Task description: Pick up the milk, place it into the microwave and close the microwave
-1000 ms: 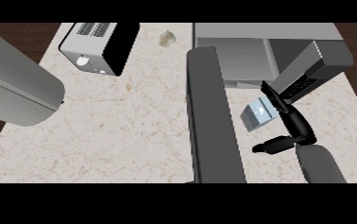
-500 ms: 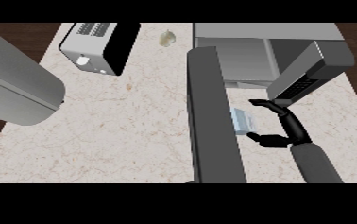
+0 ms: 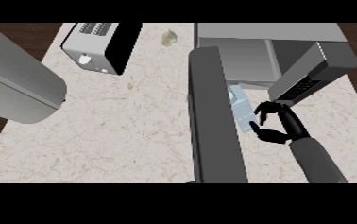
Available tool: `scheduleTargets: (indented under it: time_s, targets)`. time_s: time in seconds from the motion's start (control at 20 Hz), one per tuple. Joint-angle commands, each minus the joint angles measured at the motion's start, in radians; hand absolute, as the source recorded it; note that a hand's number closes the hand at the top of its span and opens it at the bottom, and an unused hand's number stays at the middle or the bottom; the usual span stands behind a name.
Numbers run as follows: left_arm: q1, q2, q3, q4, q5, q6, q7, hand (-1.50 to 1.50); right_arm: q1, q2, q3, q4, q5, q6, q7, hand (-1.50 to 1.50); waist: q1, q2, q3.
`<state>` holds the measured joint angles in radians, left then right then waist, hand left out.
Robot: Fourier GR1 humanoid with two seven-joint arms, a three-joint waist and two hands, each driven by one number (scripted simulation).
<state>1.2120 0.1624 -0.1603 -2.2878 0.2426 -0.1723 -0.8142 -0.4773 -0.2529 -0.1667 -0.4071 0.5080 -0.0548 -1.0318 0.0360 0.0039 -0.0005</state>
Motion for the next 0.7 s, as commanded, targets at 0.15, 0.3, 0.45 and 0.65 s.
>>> scheduleTargets:
  time_s: [0.15, 0.3, 0.45, 0.65]
  targets:
    - [0.003, -0.001, 0.003, -0.018, 0.002, -0.005, 0.008, -1.5, -0.03, 0.014, -0.076, 0.121, -0.016, -0.199, -0.053, 1.5, 0.009, 0.011, 0.005]
    - [-0.035, 0.016, 0.031, -0.008, 0.043, -0.023, 0.028, -1.5, -0.073, 0.048, -0.099, 0.144, -0.037, -0.202, -0.072, 1.5, 0.01, 0.013, 0.005]
    - [-0.029, 0.019, 0.054, 0.034, 0.059, -0.043, 0.001, -1.5, -0.072, 0.026, -0.129, 0.137, -0.077, -0.123, -0.14, 1.5, 0.008, 0.009, 0.005]
    - [-0.051, 0.011, 0.053, 0.055, 0.057, -0.045, 0.003, -1.5, -0.047, 0.054, -0.109, 0.142, -0.065, -0.092, -0.21, 1.5, 0.001, 0.009, 0.005]
